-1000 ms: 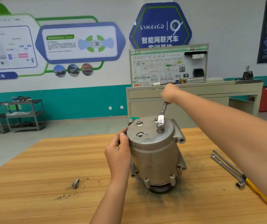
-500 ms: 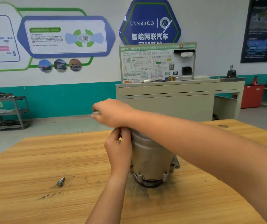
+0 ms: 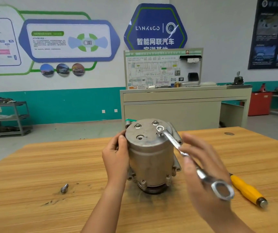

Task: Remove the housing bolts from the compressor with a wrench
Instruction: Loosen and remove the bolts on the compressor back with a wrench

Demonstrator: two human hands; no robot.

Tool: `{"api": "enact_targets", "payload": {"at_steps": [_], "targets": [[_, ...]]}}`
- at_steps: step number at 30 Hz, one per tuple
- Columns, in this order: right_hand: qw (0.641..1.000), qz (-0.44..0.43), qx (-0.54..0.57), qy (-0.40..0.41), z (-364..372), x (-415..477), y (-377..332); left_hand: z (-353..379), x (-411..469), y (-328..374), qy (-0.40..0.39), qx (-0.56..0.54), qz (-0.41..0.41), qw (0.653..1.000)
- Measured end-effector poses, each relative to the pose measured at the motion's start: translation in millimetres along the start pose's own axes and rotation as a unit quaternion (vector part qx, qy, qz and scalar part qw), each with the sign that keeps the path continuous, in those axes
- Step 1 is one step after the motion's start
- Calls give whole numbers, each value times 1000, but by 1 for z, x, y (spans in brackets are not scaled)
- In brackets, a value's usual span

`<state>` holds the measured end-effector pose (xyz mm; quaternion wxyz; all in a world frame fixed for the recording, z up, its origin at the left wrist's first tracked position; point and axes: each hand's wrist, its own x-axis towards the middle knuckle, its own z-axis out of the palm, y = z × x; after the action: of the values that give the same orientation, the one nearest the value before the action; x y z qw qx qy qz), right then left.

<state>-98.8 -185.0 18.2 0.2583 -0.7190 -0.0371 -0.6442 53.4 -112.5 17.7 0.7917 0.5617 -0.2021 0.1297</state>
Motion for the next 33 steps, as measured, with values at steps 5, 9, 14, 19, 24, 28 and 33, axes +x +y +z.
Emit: {"api": "enact_targets", "payload": {"at_steps": [5, 9, 14, 19, 24, 28, 33], "targets": [[935, 337, 112, 9, -29, 19, 10, -2, -2, 16, -10, 65, -18, 998], [846, 448, 287, 38, -31, 35, 12, 2, -11, 39, -59, 205, 214, 953], [776, 469, 416, 72, -26, 57, 9, 23, -11, 52, -233, 375, 189, 877], [779, 451, 429, 71, -18, 69, 10, 37, 7, 58, -213, 519, 223, 797], [771, 479, 410, 85, 8, 64, 24, 48, 19, 46, -190, 500, 225, 814], [732, 496, 443, 151, 34, 59, 33, 48, 21, 39, -171, 445, 183, 860], [729, 488, 450, 169, 40, 43, 38, 44, 18, 38, -188, 429, 204, 860]]}}
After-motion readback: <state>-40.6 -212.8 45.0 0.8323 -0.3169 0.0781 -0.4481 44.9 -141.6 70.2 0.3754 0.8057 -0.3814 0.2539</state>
